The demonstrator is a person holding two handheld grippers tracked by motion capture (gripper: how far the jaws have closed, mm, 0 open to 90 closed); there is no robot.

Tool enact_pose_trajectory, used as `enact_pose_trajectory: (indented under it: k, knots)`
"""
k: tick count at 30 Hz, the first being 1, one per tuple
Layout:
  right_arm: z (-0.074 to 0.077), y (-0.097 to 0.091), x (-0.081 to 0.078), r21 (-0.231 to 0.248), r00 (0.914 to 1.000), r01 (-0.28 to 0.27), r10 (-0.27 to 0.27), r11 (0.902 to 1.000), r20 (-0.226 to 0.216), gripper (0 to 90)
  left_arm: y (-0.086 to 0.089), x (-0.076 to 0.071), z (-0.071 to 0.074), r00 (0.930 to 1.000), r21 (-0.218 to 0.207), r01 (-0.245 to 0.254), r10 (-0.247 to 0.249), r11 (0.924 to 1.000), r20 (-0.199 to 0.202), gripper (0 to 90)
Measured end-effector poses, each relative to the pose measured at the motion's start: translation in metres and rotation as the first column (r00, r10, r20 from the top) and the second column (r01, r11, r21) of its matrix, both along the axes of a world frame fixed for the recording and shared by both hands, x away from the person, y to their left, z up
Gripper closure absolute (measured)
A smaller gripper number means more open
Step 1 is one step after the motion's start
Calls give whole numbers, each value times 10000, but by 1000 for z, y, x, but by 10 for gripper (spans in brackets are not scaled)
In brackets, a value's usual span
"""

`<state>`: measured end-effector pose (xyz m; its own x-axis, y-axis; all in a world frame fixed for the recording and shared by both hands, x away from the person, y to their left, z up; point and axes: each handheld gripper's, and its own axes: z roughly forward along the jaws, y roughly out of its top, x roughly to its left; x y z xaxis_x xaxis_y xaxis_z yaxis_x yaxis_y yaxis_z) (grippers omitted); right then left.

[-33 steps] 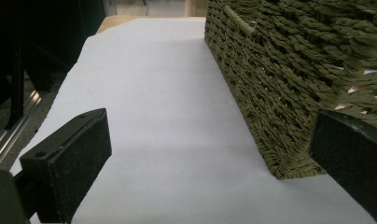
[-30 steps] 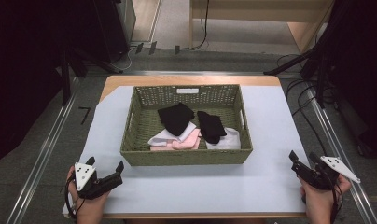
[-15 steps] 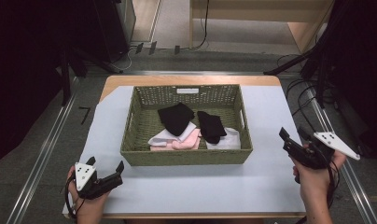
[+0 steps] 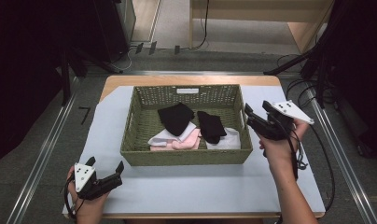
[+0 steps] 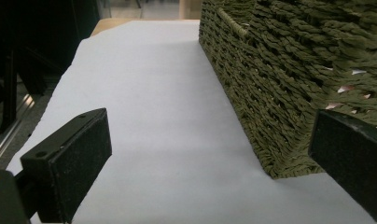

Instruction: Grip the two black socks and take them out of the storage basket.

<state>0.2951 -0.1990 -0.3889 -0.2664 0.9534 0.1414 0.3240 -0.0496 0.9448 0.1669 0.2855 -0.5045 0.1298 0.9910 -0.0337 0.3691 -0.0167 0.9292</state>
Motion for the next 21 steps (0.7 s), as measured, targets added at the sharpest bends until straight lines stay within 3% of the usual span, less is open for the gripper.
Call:
enact_pose_trajectory:
  k: [4,9,14,16,17,21]
  knots:
    - [0,22,14,-222,9993,-270,264,9994,-249,360,0,0,0,10000,-9,8,-8,10000,19,3]
    - [2,41,25,-259,9979,-563,554,9981,-328,359,0,0,0,10000,-37,44,-44,10000,46,4]
    - [-1,65,37,-246,9939,-874,855,9959,-690,362,0,0,0,10000,24,36,-36,10000,23,4]
    - [-5,74,41,-274,9907,-1023,993,9944,-935,361,0,0,0,10000,21,40,-40,10000,17,4]
    - [-11,82,47,-292,9851,-1179,1132,9926,-1298,367,0,0,0,10000,17,45,-45,10000,27,4]
    - [-22,92,56,-426,9786,-1184,1094,9920,-1741,387,0,0,0,10000,48,29,-29,10000,4,4]
